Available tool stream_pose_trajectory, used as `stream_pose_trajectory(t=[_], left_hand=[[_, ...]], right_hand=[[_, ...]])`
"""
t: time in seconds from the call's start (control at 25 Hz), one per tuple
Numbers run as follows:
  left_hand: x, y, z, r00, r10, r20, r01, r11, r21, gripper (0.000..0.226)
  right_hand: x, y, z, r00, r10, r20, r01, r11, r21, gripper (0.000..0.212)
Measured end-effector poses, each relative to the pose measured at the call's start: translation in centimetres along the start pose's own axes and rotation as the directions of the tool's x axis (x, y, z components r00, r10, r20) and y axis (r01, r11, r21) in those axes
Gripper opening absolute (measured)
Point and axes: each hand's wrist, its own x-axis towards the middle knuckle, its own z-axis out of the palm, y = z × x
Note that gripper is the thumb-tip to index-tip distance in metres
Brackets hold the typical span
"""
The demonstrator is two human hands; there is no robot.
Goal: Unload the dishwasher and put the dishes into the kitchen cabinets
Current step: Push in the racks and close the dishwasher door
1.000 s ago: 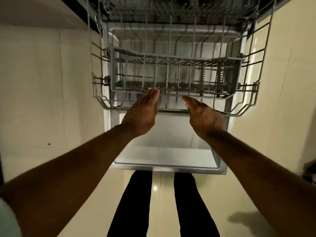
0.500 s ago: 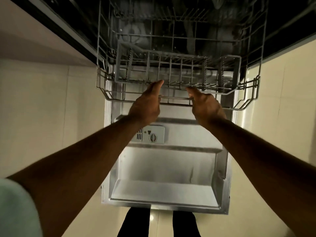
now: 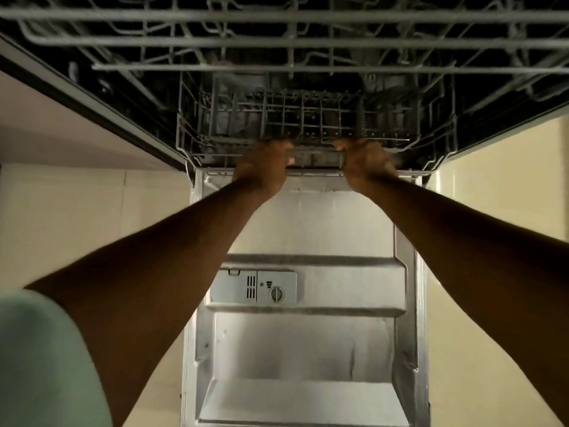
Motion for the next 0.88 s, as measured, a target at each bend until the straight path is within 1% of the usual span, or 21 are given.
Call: stream_pose_trajectory(t=[0.08,0.16,0.2,0.24,0.28,0.32,0.36,0.4,0.44,0.56,0.64,0.72,0.8,0.88], left_hand=[[1.3,0.2,-1.0,0.999,-0.049,-0.015,0.049,0.999,0.008,0.026],[1.3,0.7,-2.0,0.996,-0.06,-0.069,0.063,0.997,0.051,0.033],[0.6,1.0,-2.0,0.992,-0.003,-0.124,0.016,0.994,0.107,0.042],[-0.6,1.2,-1.6,0.98,0.097,-0.172,-0.069,0.985,0.16,0.055],[-2.0,1.3,-0.9,0.96,0.207,-0.189,-0.17,0.966,0.196,0.067],[-3.4,1.3,0.1,0.944,0.29,-0.156,-0.249,0.939,0.239,0.076],[-4.5,1.2,1.3,0.941,0.323,-0.098,-0.284,0.914,0.29,0.081],[-5.1,1.1,2.2,0.949,0.312,-0.05,-0.279,0.901,0.331,0.085],[-5.2,1.2,2.9,0.959,0.282,-0.025,-0.256,0.901,0.351,0.087],[-4.2,2.1,2.8,0.975,0.22,-0.006,-0.206,0.923,0.326,0.09],[-3.2,2.2,2.2,0.975,0.222,0.005,-0.212,0.924,0.318,0.09],[-2.9,1.8,1.6,0.975,0.218,0.033,-0.216,0.914,0.345,0.089],[-2.9,1.6,1.4,0.974,0.221,0.055,-0.225,0.896,0.382,0.091],[-2.9,1.8,1.1,0.975,0.208,0.082,-0.223,0.897,0.382,0.093]], right_hand=[[1.0,-0.3,-0.9,1.0,-0.006,-0.019,0.005,1.0,-0.018,0.043],[1.5,-0.4,-1.3,0.998,0.054,-0.037,-0.052,0.997,0.05,0.04],[0.8,-0.5,-1.2,0.994,0.087,-0.073,-0.079,0.992,0.1,0.039],[-0.2,-0.3,-0.7,0.983,0.079,-0.168,-0.061,0.992,0.113,0.041],[-1.6,-0.2,0.1,0.959,0.0,-0.285,0.012,0.999,0.039,0.047],[-3.2,-0.2,1.0,0.943,-0.123,-0.309,0.103,0.991,-0.081,0.058],[-4.5,-0.1,2.0,0.94,-0.222,-0.259,0.178,0.967,-0.185,0.069],[-5.3,-0.1,2.7,0.944,-0.265,-0.198,0.215,0.946,-0.242,0.075],[-5.5,-0.1,3.4,0.95,-0.269,-0.159,0.22,0.937,-0.271,0.078],[-4.3,-1.0,3.0,0.97,-0.212,-0.118,0.175,0.947,-0.269,0.086],[-3.4,-1.0,2.5,0.965,-0.234,-0.116,0.187,0.929,-0.319,0.088],[-3.2,-0.6,1.9,0.965,-0.247,-0.091,0.203,0.918,-0.341,0.097],[-3.3,-0.4,1.5,0.965,-0.253,-0.07,0.214,0.912,-0.35,0.102],[-3.5,-0.8,1.1,0.968,-0.246,-0.044,0.217,0.915,-0.34,0.104]])
